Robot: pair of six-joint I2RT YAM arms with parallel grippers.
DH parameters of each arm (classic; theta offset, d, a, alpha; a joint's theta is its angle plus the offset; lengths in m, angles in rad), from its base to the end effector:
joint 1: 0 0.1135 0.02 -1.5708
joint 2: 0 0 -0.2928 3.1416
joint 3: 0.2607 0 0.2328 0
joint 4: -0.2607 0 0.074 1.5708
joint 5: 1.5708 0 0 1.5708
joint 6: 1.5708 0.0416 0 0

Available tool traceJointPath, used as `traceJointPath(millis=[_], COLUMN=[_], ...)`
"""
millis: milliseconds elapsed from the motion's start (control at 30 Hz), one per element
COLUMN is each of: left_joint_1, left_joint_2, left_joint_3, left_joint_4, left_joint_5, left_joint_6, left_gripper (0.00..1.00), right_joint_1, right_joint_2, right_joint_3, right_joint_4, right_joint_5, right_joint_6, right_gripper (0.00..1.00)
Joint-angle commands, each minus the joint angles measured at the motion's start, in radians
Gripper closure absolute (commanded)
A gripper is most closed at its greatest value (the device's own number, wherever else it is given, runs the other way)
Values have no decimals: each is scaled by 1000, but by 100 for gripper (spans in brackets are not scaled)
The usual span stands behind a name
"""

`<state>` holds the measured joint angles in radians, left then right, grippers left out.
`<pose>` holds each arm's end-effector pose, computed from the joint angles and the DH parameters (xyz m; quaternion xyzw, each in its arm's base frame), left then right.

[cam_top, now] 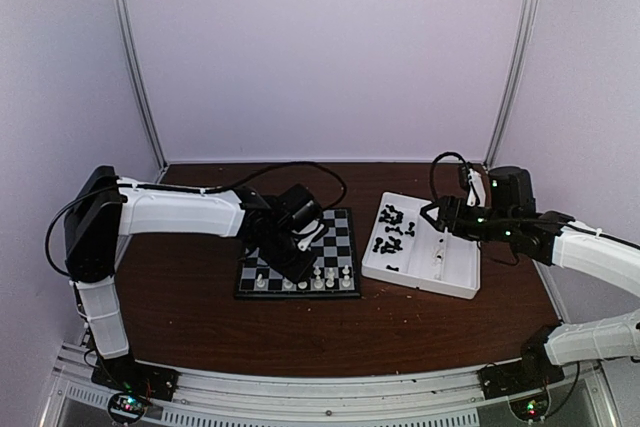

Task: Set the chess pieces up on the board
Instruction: Place the chess piece on the chessboard, then pick up the chess piece from the storage box.

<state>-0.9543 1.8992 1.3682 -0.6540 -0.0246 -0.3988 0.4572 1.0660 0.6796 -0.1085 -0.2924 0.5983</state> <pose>0.2219 -0.3113 0.2214 0.2668 0.9444 -0.1106 0.1570 0.1827 0.1033 0.2865 -0.0146 0.8527 0.3634 0.3749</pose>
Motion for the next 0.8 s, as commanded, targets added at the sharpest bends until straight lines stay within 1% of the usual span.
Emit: traceJointPath(millis=[0,233,400,467,533,600,767], left_joint_1=[-16,-27,-29,-29,-28,-29,-29], left_joint_2=[12,-36,-119,-153,-183,-223,-316], left_joint_3=[37,59,52,45,38,-4,-102], left_joint_4=[1,-31,-49,-45,-34,3,117], left_joint_5=[-20,-29,-49,-65,-107,-177,-280], left_joint_6=[5,4,-5,-12,-16,-31,-39], left_gripper=[69,65,64,62,54,46,32], right_joint_1=[-11,-14,-19,-21,-23,-24,-25], right_joint_2=[-7,-9,-5,13,42,65,100], right_joint_3=[-15,-8,46,78,112,131,142], right_joint_4=[23,-6,-169,-254,-336,-382,-370], right_joint_5=[-11,-5,61,102,152,179,190], right_joint_6=[3,-8,-62,-85,-96,-85,-34], right_gripper=[31,31,32,35,40,44,53])
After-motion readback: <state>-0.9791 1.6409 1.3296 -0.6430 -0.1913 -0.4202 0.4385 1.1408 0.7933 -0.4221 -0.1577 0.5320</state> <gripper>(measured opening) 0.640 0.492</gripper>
